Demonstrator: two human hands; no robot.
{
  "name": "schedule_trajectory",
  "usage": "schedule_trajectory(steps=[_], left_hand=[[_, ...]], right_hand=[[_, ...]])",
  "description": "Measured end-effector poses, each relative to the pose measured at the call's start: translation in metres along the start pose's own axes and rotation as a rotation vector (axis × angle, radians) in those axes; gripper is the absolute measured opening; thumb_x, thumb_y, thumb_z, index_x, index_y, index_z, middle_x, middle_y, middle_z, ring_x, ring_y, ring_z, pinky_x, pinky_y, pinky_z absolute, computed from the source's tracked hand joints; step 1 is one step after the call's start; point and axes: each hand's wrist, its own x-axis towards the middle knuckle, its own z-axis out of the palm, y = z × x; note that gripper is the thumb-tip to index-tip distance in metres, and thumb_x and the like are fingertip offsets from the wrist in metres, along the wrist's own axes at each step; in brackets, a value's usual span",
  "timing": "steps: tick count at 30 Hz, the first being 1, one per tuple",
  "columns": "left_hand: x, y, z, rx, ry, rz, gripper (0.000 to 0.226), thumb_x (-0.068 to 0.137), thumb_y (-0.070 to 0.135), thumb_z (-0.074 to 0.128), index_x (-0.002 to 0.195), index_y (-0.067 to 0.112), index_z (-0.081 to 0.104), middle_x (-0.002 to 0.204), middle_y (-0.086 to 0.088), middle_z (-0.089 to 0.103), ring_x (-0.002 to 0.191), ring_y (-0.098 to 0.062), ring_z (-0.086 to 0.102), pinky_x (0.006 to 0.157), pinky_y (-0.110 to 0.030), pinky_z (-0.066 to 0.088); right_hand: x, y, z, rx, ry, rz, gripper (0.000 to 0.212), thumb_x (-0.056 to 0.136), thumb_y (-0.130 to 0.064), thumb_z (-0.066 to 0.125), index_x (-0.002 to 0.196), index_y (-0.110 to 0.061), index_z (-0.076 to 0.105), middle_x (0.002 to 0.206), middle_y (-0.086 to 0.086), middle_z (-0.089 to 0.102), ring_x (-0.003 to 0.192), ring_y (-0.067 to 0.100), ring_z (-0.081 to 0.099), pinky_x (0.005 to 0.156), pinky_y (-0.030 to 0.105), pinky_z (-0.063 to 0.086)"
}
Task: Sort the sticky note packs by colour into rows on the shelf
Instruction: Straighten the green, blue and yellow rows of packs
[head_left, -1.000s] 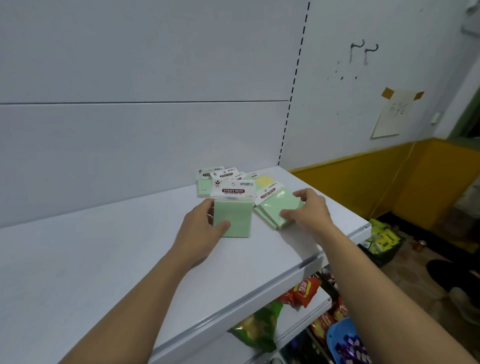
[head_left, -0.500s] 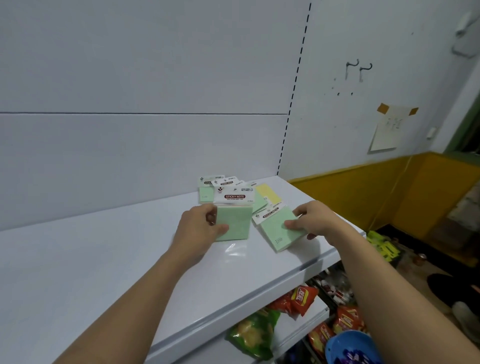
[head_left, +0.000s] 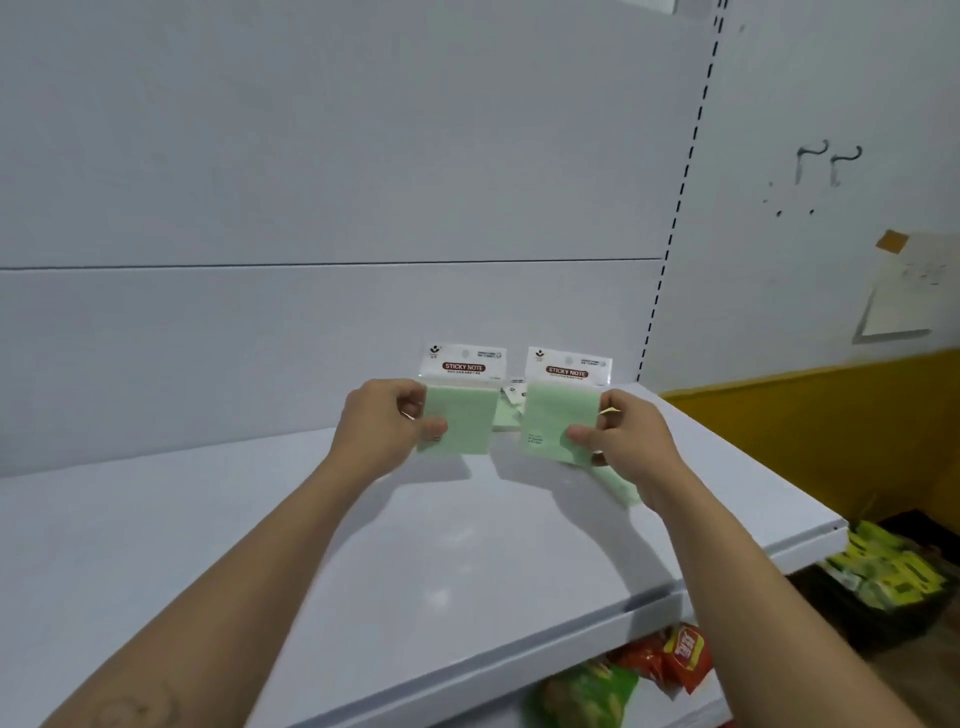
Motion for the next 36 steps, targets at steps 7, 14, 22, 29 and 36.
schedule_trajectory(steps=[7, 14, 22, 29, 36], left_hand=[[-0.011, -0.035, -0.074, 0.031, 0.12, -0.075, 0.03, 0.064, 0.01, 0.085, 0.092, 0.014, 0.074, 0.081, -0.006, 0.071, 0.07, -0.017, 0.06, 0.068, -0.024, 0.045], [-0.03, -0.071, -0.149, 0.047, 0.232, -0.134, 0.025, 0.066, 0.009, 0.083, 0.088, 0.014, 0.073, 0.08, -0.002, 0.07, 0.063, -0.01, 0.057, 0.058, -0.014, 0.04], [-0.058, -0.12, -0.232, 0.085, 0.351, -0.206, 0.024, 0.066, 0.008, 0.083, 0.087, 0.011, 0.073, 0.077, -0.001, 0.067, 0.064, -0.012, 0.055, 0.055, -0.01, 0.04], [-0.079, -0.168, -0.298, 0.077, 0.428, -0.288, 0.024, 0.064, 0.009, 0.085, 0.084, 0.012, 0.072, 0.077, -0.003, 0.07, 0.069, -0.018, 0.061, 0.068, -0.026, 0.051], [-0.087, -0.197, -0.344, 0.06, 0.457, -0.29, 0.027, 0.066, 0.007, 0.084, 0.088, 0.015, 0.072, 0.073, 0.004, 0.065, 0.063, -0.008, 0.058, 0.061, -0.017, 0.05]], right_hand=[[0.005, -0.035, 0.075, 0.052, -0.144, -0.109, 0.024, 0.073, 0.005, 0.076, 0.09, -0.003, 0.061, 0.069, 0.004, 0.062, 0.071, 0.028, 0.068, 0.063, 0.041, 0.059], [0.0, -0.074, 0.16, 0.029, -0.248, -0.181, 0.024, 0.068, 0.003, 0.08, 0.083, -0.004, 0.062, 0.08, 0.012, 0.064, 0.075, 0.034, 0.067, 0.064, 0.047, 0.06], [-0.022, -0.106, 0.26, -0.008, -0.351, -0.226, 0.024, 0.068, 0.001, 0.081, 0.081, -0.01, 0.064, 0.086, 0.018, 0.068, 0.082, 0.035, 0.069, 0.061, 0.041, 0.061], [-0.041, -0.13, 0.338, -0.042, -0.404, -0.246, 0.023, 0.068, -0.002, 0.08, 0.082, -0.014, 0.067, 0.082, 0.01, 0.069, 0.079, 0.032, 0.069, 0.067, 0.047, 0.06], [-0.065, -0.146, 0.399, -0.073, -0.428, -0.247, 0.02, 0.071, -0.002, 0.077, 0.081, -0.014, 0.065, 0.083, 0.008, 0.07, 0.081, 0.029, 0.069, 0.071, 0.048, 0.059]])
